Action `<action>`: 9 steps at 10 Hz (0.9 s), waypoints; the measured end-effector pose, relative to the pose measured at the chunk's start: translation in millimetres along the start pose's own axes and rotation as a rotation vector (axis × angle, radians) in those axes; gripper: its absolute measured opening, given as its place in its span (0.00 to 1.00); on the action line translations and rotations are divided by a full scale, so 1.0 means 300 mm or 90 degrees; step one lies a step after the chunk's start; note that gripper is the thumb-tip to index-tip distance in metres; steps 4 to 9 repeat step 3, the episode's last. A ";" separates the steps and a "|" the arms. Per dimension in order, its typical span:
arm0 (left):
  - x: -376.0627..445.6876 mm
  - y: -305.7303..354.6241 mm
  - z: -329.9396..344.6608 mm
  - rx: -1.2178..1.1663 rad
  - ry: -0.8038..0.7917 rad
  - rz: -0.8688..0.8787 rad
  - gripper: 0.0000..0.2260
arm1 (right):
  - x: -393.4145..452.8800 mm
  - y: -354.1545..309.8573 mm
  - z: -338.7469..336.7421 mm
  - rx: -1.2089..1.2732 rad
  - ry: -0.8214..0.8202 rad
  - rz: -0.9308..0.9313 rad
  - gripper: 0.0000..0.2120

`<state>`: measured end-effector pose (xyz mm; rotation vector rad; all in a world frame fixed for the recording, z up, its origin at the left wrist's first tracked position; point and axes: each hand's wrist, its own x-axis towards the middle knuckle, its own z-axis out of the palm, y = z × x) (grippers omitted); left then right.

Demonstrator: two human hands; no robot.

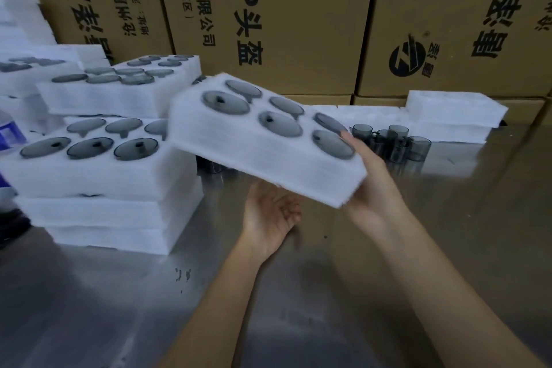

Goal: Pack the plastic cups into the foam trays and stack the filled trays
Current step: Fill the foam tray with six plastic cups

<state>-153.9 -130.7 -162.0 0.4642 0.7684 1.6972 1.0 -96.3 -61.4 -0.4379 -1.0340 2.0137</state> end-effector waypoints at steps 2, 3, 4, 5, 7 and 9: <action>0.011 -0.001 -0.001 0.011 0.017 -0.043 0.30 | 0.162 0.035 0.338 -0.083 -0.017 0.030 0.15; 0.001 0.005 0.012 0.032 0.031 -0.018 0.24 | 0.233 0.075 0.472 -0.143 -0.030 0.038 0.22; 0.001 0.005 0.012 0.032 0.031 -0.018 0.24 | 0.233 0.075 0.472 -0.143 -0.030 0.038 0.22; 0.001 0.005 0.012 0.032 0.031 -0.018 0.24 | 0.233 0.075 0.472 -0.143 -0.030 0.038 0.22; 0.001 0.005 0.012 0.032 0.031 -0.018 0.24 | 0.233 0.075 0.472 -0.143 -0.030 0.038 0.22; 0.001 0.005 0.012 0.032 0.031 -0.018 0.24 | 0.233 0.075 0.472 -0.143 -0.030 0.038 0.22</action>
